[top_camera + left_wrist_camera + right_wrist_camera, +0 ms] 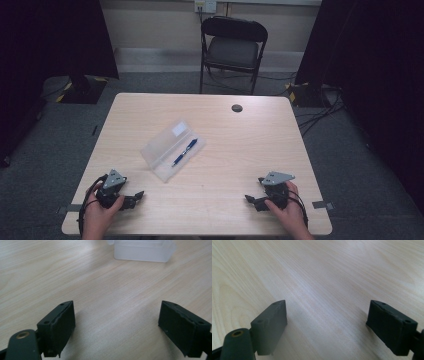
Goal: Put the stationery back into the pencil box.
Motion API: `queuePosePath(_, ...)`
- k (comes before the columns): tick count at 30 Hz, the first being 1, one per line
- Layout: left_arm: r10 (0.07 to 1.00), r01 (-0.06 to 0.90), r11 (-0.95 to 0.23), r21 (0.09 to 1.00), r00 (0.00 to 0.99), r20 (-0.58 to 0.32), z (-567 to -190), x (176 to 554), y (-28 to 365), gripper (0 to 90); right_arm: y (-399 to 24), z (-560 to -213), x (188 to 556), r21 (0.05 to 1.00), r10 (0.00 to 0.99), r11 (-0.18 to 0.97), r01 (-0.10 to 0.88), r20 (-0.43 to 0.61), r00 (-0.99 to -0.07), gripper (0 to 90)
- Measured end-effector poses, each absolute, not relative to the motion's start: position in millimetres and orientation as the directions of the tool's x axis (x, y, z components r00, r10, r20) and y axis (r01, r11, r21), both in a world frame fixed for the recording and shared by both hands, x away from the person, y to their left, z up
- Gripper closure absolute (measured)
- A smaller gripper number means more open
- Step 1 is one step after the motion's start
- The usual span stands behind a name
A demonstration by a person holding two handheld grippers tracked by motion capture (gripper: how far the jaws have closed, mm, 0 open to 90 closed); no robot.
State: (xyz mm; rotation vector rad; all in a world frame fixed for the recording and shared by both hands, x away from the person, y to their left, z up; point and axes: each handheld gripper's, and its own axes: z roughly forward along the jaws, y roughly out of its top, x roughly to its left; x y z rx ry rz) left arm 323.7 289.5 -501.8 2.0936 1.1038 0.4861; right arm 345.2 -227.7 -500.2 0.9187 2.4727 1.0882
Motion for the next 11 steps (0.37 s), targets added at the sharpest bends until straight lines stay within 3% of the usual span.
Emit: queuePosePath(11, 0.833, 0.563, -0.378, 0.735, 0.554, 0.004, -501.9, 323.7, 288.5, 12.3, -227.9, -500.3, 345.0, 0.739, 0.652, 0.512, 0.437, -0.004, -0.758, 15.2)
